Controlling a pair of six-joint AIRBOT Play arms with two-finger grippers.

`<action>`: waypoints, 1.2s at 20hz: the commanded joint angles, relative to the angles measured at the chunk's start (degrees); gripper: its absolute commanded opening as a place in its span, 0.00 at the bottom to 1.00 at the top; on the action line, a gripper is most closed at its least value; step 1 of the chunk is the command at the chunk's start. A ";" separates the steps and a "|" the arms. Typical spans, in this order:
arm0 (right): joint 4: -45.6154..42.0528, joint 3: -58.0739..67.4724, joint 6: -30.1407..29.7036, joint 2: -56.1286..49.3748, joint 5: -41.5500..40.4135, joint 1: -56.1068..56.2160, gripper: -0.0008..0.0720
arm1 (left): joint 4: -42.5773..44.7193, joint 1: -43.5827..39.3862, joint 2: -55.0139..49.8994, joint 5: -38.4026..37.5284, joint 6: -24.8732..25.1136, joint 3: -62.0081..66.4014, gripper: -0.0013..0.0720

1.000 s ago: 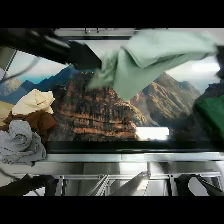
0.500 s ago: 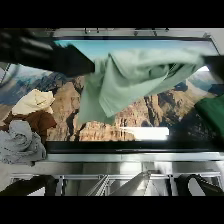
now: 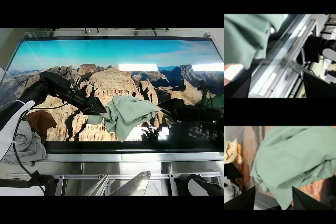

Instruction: Fold the shirts.

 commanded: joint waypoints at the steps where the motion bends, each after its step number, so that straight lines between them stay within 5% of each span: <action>1: -2.12 -1.36 1.33 -4.31 -1.46 2.23 0.72 | 0.02 5.07 -3.32 3.89 0.11 -1.16 1.00; 7: 5.55 -1.33 -0.48 -16.00 -10.99 17.94 0.72 | 1.29 5.84 -3.34 -5.53 0.13 -3.65 1.00; 11: 29.62 -1.18 -15.23 -25.51 -13.88 25.99 0.70 | 1.29 3.82 -3.34 -10.43 0.81 -7.41 1.00; 14: 38.62 0.09 -22.23 -29.81 -12.50 26.49 0.70 | 0.76 3.63 -3.34 -12.72 0.94 -7.65 1.00; 16: 39.10 0.74 -23.12 -29.75 -10.14 26.40 0.35 | 0.81 3.43 -3.34 -15.58 0.94 -7.65 1.00; 18: 39.01 0.90 -23.30 -29.75 -8.04 26.40 0.27 | 0.74 2.38 -3.34 -18.86 0.92 -7.65 0.98; 19: 38.42 0.90 -23.26 -29.75 -7.52 26.40 0.15 | 0.66 1.27 -3.34 -20.70 0.92 -7.65 0.98; 23: 37.81 0.87 -23.21 -29.75 -7.23 26.40 0.04 | -2.21 -3.91 -3.34 -30.25 0.92 -7.52 0.97; 24: 37.77 0.87 -23.21 -29.75 -7.02 26.40 0.04 | -2.23 -5.18 -3.34 -31.56 0.90 -7.52 0.85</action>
